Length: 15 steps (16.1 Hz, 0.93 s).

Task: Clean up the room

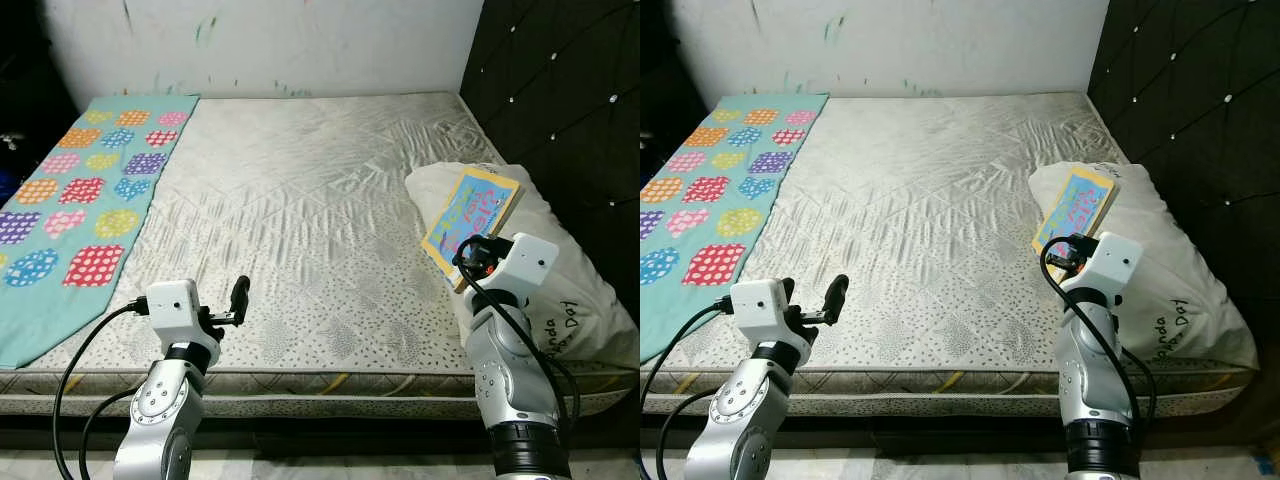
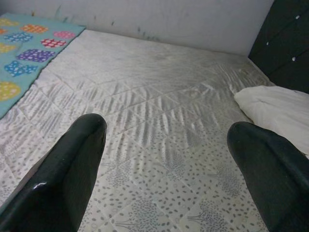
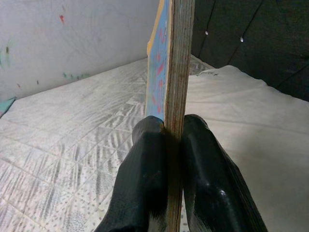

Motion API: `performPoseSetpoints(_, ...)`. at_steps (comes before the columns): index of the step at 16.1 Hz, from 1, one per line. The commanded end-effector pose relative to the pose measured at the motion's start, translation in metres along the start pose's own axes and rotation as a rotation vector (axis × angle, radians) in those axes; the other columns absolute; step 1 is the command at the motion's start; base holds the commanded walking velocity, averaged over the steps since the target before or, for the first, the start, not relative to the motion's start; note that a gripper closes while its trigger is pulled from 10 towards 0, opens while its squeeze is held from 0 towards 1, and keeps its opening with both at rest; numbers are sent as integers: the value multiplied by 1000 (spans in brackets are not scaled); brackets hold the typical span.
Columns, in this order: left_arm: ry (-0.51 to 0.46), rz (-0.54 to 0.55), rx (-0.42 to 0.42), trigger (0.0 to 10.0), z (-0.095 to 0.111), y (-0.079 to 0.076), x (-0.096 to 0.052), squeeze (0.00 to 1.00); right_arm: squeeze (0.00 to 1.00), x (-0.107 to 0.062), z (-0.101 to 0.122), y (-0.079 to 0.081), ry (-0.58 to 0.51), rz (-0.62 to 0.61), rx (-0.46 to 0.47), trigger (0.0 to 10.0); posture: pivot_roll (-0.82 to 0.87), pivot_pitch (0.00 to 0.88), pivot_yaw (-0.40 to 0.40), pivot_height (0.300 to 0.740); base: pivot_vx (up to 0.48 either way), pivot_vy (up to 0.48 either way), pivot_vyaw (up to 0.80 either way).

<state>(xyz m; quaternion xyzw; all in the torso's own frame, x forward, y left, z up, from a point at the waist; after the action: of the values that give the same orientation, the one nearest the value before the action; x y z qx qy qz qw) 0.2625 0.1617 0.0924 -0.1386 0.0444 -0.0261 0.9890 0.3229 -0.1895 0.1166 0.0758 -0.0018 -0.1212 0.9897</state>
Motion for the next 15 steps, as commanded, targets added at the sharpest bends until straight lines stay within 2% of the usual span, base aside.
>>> performPoseSetpoints(1, -3, 16, 15, 10000, 1, 4, 0, 0, 0, 2, 17, 4, -75, 20, 11, 10000, 4, 0, 36, 740, 0, 0, 0)
performPoseSetpoints(4, -10, 25, 3, 10000, 1, 1, 1, 0, 0, 0, 18, 5, -79, 21, 13, 10000, -1, 0, 35, 740, 0, 0, 0)
performPoseSetpoints(5, -131, 163, -11, 10000, 15, 12, 7, 0, 0, -11, 5, 21, -89, 231, -287, 10000, 2, 0, 27, 740, 0, 0, 0)
performPoseSetpoints(6, -141, 179, -3, 10000, 16, 14, 7, 0, 0, -12, -5, 20, -42, 245, -334, 10000, 5, 0, 22, 740, 0, 0, 0)
performPoseSetpoints(7, -129, 189, 2, 10000, 14, 17, 6, 0, 0, -12, -17, 15, 43, 232, -344, 10000, 6, 0, 20, 740, 0, 0, 0)
performPoseSetpoints(8, -124, 192, 3, 10000, 12, 18, 6, 0, 0, -13, -18, 16, 50, 227, -305, 10000, 6, 0, 20, 740, 0, 0, 0)
performPoseSetpoints(9, -122, 190, 4, 10000, 12, 18, 5, 0, 0, -13, -16, 16, 26, 247, -334, 10000, 6, 0, 19, 740, 0, 0, 0)
performPoseSetpoints(12, -137, 199, 2, 10000, 12, 18, 6, 0, 0, -12, 5, 9, -87, 161, -257, 10000, 3, 0, 21, 740, 0, 0, 0)
performPoseSetpoints(14, -140, 197, -2, 10000, 12, 17, 7, 0, 0, -13, 4, 8, -68, 132, -204, 10000, 1, 0, 27, 740, 0, 0, 0)
performPoseSetpoints(15, -141, 193, -4, 10000, 13, 17, 7, 0, 0, -13, 2, 9, -52, 129, -185, 10000, 1, 0, 27, 740, 0, 0, -800)
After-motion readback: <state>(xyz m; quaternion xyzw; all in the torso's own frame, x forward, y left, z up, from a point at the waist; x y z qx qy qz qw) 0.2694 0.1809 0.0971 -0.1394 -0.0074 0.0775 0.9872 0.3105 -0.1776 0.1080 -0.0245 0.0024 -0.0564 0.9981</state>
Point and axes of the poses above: a point about 5 cm out from each wrist's last joint towards the gripper, its own x axis pointing out of the wrist towards the gripper, its own z axis along the axis of the wrist's last joint, y = z × x, the point moved 1 cm from there along x, pointing out of the wrist towards the gripper, and after that the axes turned 5 degrees about -x, right-handed, at the moved point
